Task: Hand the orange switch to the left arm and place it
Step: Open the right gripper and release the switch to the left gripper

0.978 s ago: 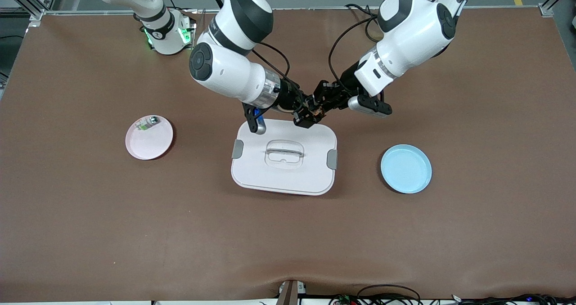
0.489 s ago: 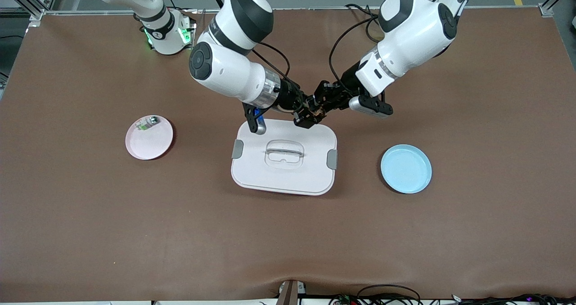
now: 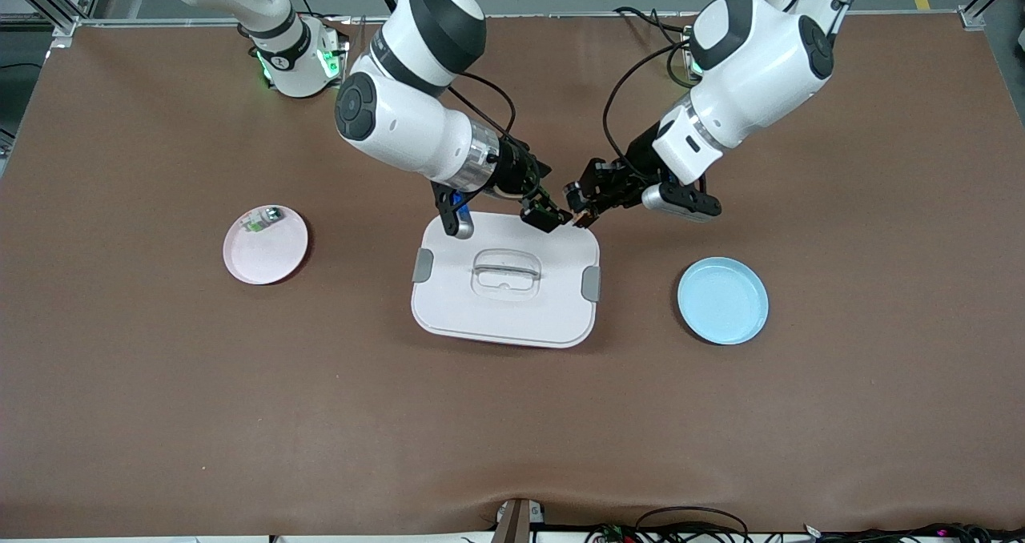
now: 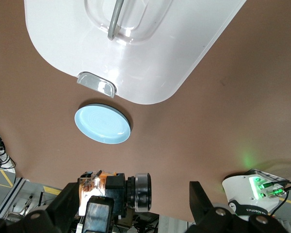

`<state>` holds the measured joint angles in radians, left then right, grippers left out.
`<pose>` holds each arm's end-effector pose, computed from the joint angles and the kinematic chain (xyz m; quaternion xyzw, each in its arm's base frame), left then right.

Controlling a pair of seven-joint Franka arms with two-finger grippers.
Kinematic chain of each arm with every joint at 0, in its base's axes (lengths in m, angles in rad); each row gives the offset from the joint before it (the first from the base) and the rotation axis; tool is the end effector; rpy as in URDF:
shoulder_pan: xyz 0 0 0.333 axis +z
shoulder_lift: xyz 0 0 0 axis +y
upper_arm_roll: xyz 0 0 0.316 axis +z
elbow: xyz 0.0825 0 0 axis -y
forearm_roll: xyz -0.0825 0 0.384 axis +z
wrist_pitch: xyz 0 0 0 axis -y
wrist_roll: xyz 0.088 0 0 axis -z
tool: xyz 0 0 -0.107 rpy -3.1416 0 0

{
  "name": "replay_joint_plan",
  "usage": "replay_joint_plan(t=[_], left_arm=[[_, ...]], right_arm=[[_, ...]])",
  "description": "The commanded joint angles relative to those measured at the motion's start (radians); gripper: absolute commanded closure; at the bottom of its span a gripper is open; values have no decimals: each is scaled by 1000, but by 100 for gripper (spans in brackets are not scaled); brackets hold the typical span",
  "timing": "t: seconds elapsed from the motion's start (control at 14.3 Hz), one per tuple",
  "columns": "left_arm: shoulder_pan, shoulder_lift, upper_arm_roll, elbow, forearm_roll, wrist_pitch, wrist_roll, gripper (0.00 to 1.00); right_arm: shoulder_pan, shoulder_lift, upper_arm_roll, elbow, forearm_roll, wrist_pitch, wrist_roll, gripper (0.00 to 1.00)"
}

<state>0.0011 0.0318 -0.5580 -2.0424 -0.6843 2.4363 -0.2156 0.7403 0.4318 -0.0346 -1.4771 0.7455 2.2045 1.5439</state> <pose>0.5000 -0.3103 0.4677 0.9467 0.0530 0.0565 0.3125 0.5265 0.4846 0.4676 -0.7756 0.5290 0.2252 0.2606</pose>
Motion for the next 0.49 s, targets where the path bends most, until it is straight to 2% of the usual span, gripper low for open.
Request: replay_joint_plan(t=[0.0, 0.21, 0.42], left_arm=[[60, -10, 0, 37, 107, -118, 7, 100], [121, -4, 0, 99, 273, -262, 12, 100], [181, -1, 0, 103, 423, -331, 153, 100]], right_arm=[[-7, -7, -7, 14, -3, -17, -1, 0], [-9, -27, -8, 9, -90, -61, -65, 0], [-24, -56, -16, -8, -110, -159, -164, 0]])
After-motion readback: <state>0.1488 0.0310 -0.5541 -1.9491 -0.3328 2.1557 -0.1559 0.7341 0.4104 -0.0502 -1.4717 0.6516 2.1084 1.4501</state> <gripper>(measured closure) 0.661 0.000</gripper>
